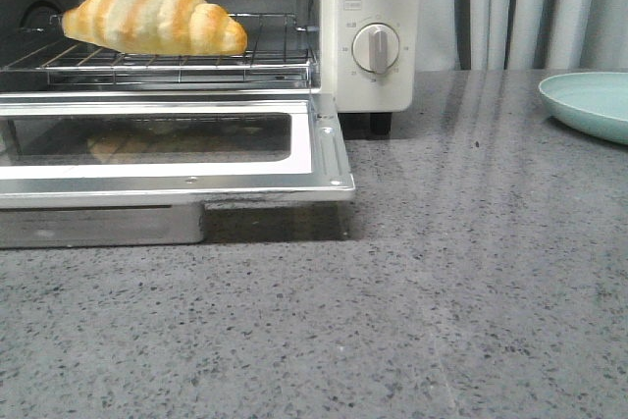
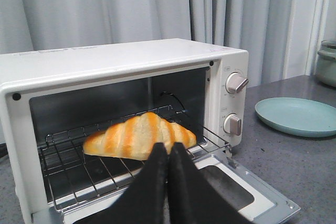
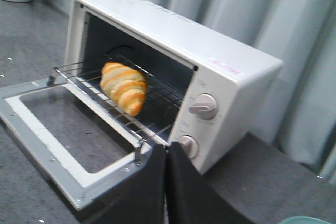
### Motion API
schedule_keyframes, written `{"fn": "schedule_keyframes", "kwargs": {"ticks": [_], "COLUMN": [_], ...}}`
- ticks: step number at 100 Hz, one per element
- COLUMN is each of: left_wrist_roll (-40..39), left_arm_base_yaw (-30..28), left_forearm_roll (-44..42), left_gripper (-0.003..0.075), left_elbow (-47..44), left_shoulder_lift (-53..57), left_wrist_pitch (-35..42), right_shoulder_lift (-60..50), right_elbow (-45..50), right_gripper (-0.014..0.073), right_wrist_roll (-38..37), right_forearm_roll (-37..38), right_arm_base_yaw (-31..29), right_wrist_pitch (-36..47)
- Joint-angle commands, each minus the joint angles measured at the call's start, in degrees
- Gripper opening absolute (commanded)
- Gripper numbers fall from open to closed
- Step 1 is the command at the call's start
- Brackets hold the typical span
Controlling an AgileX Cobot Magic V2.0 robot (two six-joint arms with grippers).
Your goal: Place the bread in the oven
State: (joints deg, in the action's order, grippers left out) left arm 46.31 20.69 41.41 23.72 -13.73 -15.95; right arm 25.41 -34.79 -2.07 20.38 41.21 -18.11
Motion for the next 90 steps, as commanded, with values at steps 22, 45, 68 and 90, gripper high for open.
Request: {"fn": "schedule_keyframes", "kwargs": {"ticks": [22,45,68,90], "left_wrist_roll": [-0.02,-0.02,-0.02,-0.02], "left_arm_base_yaw": [0.32,0.32,0.32,-0.2], "left_forearm_roll": [0.89,0.89,0.89,0.89], "left_gripper": [-0.0021,-0.0021,-0.0021,-0.0021], "left_elbow": [1.37,1.37,1.37,-0.63], "left_shoulder_lift": [-0.53,-0.53,-0.53,0.34], "left_wrist_pitch": [3.12,3.12,3.12,3.21], "right_shoulder_lift": [-5.91,-5.91,-5.91,-5.91], "right_elbow": [0.23,0.35,0.35,0.35], "right_gripper": [-0.0058,-0.0058,-0.0058,-0.0058], "right_wrist_roll": [0.12,0.12,0.12,0.12], "right_forearm_roll": [3.59,3.59,3.59,3.59], "right_arm_base_yaw": [-4.5,-4.5,-4.5,-4.5], "right_wrist_pitch": [-1.33,-1.38,-1.38,-1.47]}}
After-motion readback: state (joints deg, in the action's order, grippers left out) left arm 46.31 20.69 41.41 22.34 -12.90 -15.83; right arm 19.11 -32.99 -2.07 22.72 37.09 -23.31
